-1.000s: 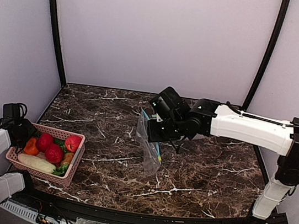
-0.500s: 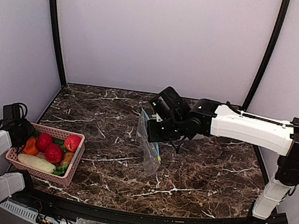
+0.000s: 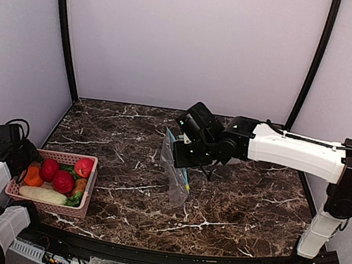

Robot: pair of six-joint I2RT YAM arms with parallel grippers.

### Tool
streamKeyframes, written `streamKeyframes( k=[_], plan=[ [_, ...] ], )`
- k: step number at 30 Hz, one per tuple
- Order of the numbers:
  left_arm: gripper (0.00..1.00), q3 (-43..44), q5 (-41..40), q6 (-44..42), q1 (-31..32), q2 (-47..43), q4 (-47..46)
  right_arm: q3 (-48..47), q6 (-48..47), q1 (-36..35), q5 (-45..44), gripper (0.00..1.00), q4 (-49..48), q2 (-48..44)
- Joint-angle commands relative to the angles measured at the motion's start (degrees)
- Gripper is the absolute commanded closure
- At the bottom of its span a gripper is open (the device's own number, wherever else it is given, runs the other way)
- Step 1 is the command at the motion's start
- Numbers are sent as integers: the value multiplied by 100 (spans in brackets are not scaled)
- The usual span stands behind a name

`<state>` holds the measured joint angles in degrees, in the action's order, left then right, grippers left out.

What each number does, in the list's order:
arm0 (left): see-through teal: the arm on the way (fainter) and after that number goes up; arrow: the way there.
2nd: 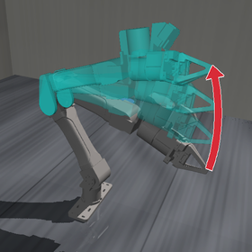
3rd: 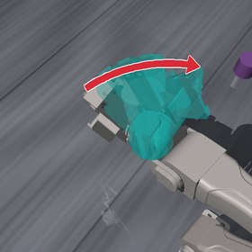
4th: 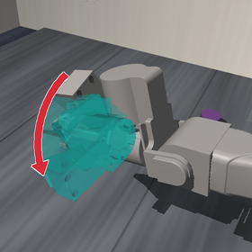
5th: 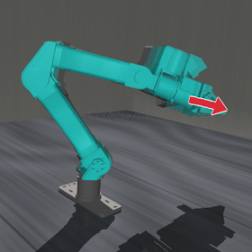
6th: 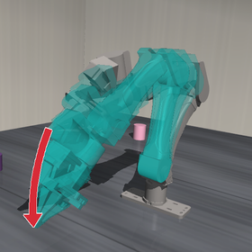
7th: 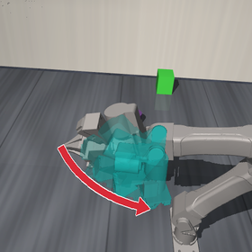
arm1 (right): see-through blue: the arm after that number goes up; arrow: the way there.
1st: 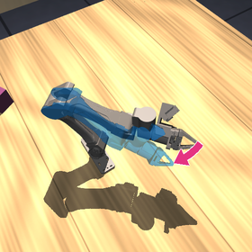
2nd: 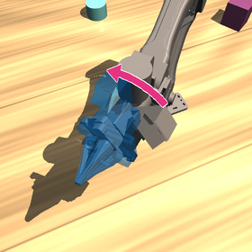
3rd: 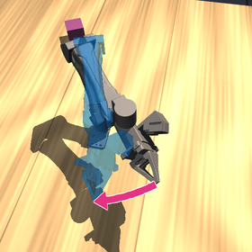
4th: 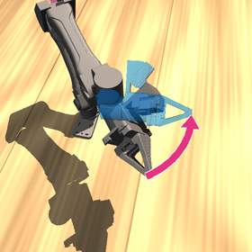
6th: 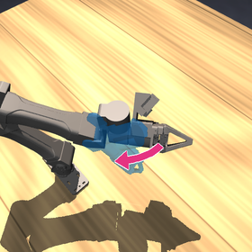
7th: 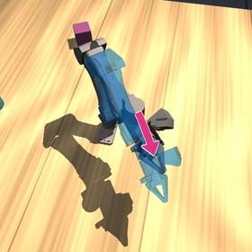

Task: Place the food in the zip-top bag and seal the zipper
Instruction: Pick up the fake vegetable from the bin.

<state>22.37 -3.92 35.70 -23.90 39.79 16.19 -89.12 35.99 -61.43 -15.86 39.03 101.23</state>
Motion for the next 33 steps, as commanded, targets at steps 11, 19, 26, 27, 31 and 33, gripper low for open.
streamKeyframes(
  k=[11,19,26,27,31,33],
  plan=[
    [85,695,690,-509,-44,-386,937,-53,-54,19,94,100,-167,-50],
    [86,1022,1798,-927,-45,221,605,-60,-70,19,108,100,-199,-25],
    [90,1242,2407,-1057,35,1222,162,-20,-66,17,85,100,-216,-49],
    [90,1342,2377,-1079,79,1306,112,-11,-66,17,83,100,-223,-54],
    [90,1708,2149,-1172,573,1954,-43,30,-31,18,99,100,-243,-61],
    [91,1946,2130,-1174,794,2257,-80,58,-15,22,96,100,-250,-88]
  ],
)
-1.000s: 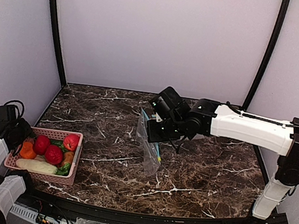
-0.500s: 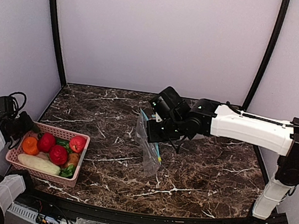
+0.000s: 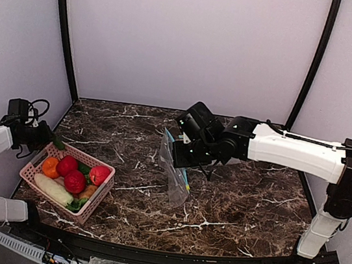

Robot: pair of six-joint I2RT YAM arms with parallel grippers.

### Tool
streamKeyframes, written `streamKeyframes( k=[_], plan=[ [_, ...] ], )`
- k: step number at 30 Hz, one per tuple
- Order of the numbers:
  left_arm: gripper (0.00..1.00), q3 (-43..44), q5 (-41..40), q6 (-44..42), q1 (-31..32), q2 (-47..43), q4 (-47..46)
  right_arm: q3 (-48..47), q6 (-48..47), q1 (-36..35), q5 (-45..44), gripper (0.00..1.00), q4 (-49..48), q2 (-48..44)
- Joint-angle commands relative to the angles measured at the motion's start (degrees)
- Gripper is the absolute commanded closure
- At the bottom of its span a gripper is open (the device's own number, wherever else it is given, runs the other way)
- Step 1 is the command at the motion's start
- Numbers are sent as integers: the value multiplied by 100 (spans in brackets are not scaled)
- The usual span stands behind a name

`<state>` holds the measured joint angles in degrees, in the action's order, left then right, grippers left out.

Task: Place the food in the zip-top bag and seal the zipper
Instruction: Pick up the fake vegetable from the bin.

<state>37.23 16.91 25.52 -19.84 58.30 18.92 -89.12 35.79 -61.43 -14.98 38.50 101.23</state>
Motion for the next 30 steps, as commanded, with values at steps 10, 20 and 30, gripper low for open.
streamKeyframes(
  k=[10,20,30],
  plan=[
    [92,1654,224,-546,1005,762,-180,173,-24,50,-127,100,-170,-290],
    [92,2840,1317,-1063,1881,313,1350,23,-178,198,137,100,-275,-270],
    [91,2212,959,445,4025,-414,-138,-27,-211,221,517,100,-493,-268]
  ],
)
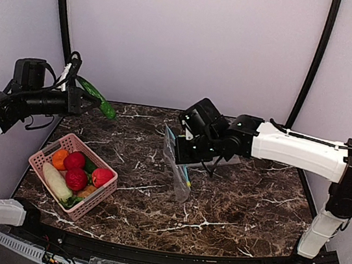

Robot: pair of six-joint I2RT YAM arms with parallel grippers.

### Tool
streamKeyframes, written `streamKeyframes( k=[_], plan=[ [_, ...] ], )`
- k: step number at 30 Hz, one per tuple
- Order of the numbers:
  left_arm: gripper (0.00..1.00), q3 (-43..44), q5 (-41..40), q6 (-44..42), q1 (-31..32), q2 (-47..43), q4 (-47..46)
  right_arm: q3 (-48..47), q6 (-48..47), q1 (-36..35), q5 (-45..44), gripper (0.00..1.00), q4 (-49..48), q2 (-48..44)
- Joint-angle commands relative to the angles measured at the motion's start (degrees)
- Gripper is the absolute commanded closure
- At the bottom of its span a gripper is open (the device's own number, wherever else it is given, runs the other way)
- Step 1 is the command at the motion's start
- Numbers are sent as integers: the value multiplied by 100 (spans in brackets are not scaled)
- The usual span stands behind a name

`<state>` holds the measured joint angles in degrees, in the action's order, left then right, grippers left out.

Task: Place the food in the zip-top bag and seal the zipper
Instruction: Pick up the fake vegetable from the bin, then place the fake vegetable in the zipper food storage bag.

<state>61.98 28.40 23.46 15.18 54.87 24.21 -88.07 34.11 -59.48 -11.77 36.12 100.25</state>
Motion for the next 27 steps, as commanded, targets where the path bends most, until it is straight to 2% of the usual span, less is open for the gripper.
streamKeyframes(
  k=[1,8,12,19,27],
  plan=[
    [91,-286,-290,800,741,-63,-757,-129,-23,28,216,100,-263,-157],
    [92,-376,-788,1088,1955,385,-1604,-168,13,26,315,100,-338,-138],
    [92,-392,-982,1180,2439,800,-1910,-153,-16,24,330,100,-392,-177],
    [94,-341,-1157,1243,2689,1374,-2346,-115,-18,22,401,100,-459,-173],
    [96,-165,-1446,1102,2694,1795,-2151,-139,-30,11,438,100,-500,-144]
  ],
)
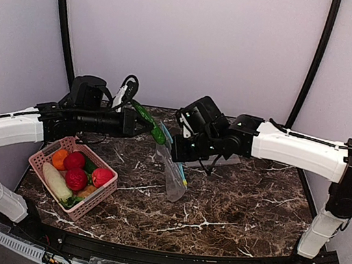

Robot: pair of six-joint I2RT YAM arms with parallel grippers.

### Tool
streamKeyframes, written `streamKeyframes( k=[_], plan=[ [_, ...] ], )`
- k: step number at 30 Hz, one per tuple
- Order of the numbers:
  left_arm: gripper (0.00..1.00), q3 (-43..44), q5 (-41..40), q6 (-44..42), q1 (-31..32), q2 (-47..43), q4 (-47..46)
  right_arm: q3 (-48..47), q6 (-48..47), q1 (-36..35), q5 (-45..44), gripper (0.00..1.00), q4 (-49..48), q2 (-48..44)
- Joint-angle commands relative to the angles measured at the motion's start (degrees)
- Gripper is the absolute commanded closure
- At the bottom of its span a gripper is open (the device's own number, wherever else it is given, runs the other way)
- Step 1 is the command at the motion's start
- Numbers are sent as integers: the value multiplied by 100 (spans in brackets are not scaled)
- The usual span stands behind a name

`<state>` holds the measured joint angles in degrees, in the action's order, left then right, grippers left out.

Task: Place the food in the zip-top bag and seal the zipper
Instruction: Place the fake vegetable in the zipper food storage bag.

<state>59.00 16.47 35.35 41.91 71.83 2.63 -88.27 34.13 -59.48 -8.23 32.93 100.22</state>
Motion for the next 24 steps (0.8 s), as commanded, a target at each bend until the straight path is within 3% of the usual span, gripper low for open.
streamKeyframes(
  k=[1,24],
  plan=[
    [96,141,-325,-109,20,123,8,-128,-43,12,105,100,-187,-125],
    [96,213,-36,207,30,739,-672,-106,-31,10,35,100,-204,-44]
  ],
)
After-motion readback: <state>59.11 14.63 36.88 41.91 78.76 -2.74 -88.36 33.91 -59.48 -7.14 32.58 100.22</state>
